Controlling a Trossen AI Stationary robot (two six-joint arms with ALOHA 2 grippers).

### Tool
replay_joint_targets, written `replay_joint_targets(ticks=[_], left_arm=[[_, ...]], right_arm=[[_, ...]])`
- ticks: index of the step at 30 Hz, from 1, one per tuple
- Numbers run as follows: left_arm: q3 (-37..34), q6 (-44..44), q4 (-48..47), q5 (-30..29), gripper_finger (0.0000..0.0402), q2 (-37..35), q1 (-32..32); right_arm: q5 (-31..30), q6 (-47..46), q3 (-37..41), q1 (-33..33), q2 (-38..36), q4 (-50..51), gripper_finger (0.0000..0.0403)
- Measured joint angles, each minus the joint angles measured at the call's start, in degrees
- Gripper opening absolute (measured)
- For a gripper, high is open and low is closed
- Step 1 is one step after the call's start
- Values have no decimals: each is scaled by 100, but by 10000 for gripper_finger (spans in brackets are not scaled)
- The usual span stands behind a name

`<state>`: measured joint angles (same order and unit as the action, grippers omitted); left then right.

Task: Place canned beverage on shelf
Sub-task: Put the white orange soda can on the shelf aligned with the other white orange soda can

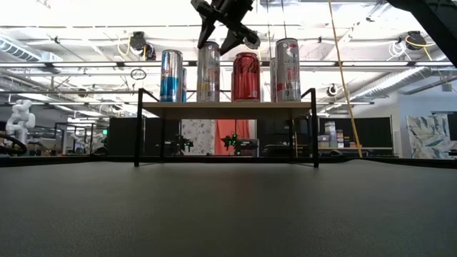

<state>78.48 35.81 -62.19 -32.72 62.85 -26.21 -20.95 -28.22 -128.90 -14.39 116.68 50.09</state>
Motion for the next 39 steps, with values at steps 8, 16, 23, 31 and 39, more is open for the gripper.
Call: replay_joint_targets(ticks=[8,16,23,31,39], left_arm=[[0,-2,-4,-1,262,0,1],[0,1,-4,-1,262,0,0],[0,1,-4,14,262,2,-1],[0,1,-4,114,262,0,0],[0,1,-3,115,262,0,-1]], right_arm=[[20,-94,1,0,2,-27,252],[194,-262,0,3,2,-72,252],[177,-242,0,4,2,-68,252],[228,28,0,7,4,-44,286],[208,89,15,4,20,-22,322]])
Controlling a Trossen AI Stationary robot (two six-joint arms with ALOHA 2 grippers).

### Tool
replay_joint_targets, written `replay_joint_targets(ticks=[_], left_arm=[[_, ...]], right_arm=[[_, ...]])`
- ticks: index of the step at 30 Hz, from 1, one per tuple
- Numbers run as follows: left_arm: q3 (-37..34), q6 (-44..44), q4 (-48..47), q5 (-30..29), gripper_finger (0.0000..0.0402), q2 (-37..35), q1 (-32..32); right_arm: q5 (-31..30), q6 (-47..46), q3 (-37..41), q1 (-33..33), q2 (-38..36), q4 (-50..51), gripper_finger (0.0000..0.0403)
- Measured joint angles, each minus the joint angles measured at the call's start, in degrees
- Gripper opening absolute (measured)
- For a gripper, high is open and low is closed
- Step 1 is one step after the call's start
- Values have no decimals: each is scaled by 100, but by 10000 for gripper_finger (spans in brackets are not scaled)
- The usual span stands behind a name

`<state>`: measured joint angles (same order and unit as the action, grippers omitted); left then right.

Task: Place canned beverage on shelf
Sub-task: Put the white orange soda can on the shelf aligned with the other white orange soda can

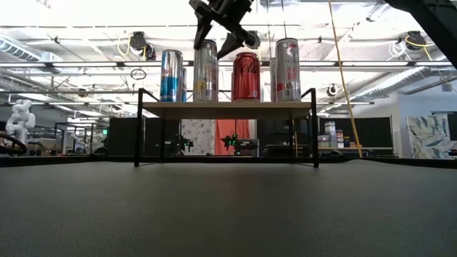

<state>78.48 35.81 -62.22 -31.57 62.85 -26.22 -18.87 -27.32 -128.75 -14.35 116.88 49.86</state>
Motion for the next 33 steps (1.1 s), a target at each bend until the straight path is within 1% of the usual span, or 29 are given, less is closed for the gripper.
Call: replay_joint_targets(ticks=[3,7,12,14,24,33], left_arm=[[0,-2,-2,0,262,0,2],[0,-4,-2,-1,262,0,1],[0,-4,-2,-2,262,0,2],[0,-5,-2,-2,262,1,1],[0,-7,-2,-2,262,2,1],[0,0,3,-4,262,0,0]], right_arm=[[-13,246,0,0,0,-19,323],[-3,323,-7,0,-4,-86,324],[580,446,-9,-7,-4,-225,324],[696,450,-9,-2,-41,-213,324],[663,580,-9,-181,-480,-102,324],[672,786,-18,-259,-1141,-77,324]])
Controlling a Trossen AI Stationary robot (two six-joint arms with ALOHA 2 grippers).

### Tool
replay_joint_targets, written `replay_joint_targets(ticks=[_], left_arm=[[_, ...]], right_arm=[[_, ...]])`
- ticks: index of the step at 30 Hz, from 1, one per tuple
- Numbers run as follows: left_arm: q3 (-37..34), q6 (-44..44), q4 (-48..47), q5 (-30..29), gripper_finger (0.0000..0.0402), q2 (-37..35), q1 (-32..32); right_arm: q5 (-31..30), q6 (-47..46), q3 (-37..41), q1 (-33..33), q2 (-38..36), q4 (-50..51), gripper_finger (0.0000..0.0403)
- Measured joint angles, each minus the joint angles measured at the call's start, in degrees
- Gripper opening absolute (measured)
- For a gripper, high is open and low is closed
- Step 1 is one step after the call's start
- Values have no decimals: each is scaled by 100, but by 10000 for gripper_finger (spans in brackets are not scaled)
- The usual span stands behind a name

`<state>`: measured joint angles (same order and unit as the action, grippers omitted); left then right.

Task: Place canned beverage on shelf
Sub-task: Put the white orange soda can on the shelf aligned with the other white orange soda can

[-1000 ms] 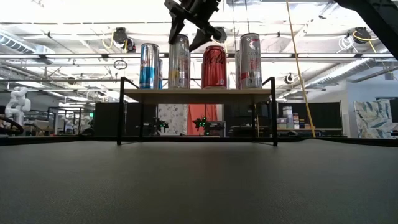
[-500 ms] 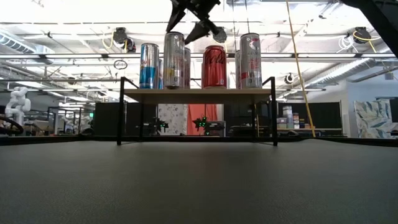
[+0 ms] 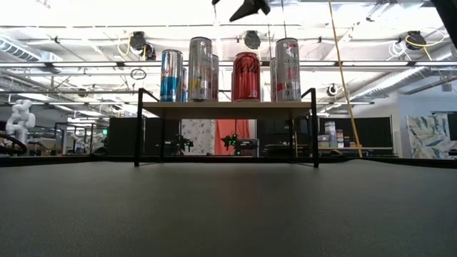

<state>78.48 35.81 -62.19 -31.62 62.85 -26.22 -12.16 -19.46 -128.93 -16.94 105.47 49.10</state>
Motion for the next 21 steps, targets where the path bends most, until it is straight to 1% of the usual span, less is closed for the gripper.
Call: replay_joint_targets(ticks=[7,11,14,16,19,21], left_arm=[[0,-2,0,-2,262,8,2],[0,81,17,-76,262,94,0],[0,293,19,-537,262,235,1],[0,334,29,-767,262,366,7],[0,337,83,-1009,262,579,28],[0,280,188,-1047,262,708,82]], right_arm=[[36,69,-2,58,-392,427,324],[41,141,-2,56,-461,1147,324],[43,224,-2,56,-483,1841,321],[43,353,-2,72,-485,2122,314],[55,540,-2,160,-483,2238,296],[278,609,-2,207,-484,2195,281]])
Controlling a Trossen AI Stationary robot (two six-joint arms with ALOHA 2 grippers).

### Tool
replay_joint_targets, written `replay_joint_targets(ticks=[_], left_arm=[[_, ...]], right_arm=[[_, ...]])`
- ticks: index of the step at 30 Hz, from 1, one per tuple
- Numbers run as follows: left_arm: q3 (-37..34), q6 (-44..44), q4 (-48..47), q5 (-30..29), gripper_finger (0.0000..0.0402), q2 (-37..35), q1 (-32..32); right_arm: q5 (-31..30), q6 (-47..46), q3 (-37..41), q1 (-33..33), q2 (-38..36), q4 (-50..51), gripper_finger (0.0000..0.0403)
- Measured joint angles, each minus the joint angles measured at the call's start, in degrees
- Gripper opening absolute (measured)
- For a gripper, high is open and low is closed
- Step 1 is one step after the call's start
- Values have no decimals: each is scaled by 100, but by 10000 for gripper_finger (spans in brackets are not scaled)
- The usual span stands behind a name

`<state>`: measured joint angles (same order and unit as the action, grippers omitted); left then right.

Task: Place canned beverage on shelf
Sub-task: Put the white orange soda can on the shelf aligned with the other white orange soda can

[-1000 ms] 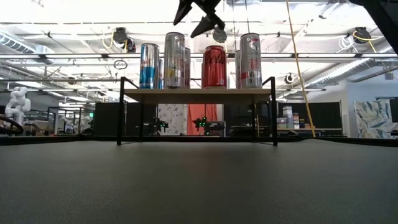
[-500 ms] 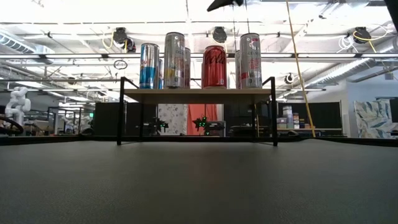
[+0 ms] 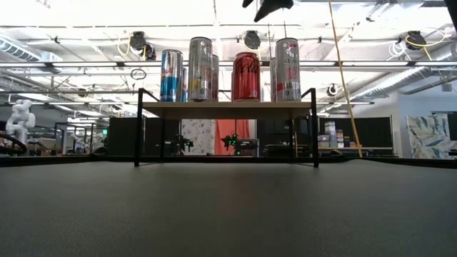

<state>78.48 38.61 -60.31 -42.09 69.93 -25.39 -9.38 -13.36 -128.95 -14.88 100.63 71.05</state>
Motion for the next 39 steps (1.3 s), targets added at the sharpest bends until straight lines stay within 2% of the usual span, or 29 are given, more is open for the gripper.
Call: replay_joint_targets(ticks=[5,11,14,21,30,39], left_arm=[[0,-622,207,229,262,121,281],[205,-852,293,339,262,120,863],[371,-1309,297,502,262,114,1196],[435,-2464,278,1324,262,128,1967],[435,-3187,560,997,262,182,2285],[435,-3204,1032,1056,262,242,2685]], right_arm=[[667,505,0,26,1,-72,254],[671,758,0,29,1,-74,247],[670,1008,0,29,1,-73,247],[670,1039,4,44,-46,96,247],[646,712,5,279,-521,517,247],[604,420,4,304,-904,825,247]])
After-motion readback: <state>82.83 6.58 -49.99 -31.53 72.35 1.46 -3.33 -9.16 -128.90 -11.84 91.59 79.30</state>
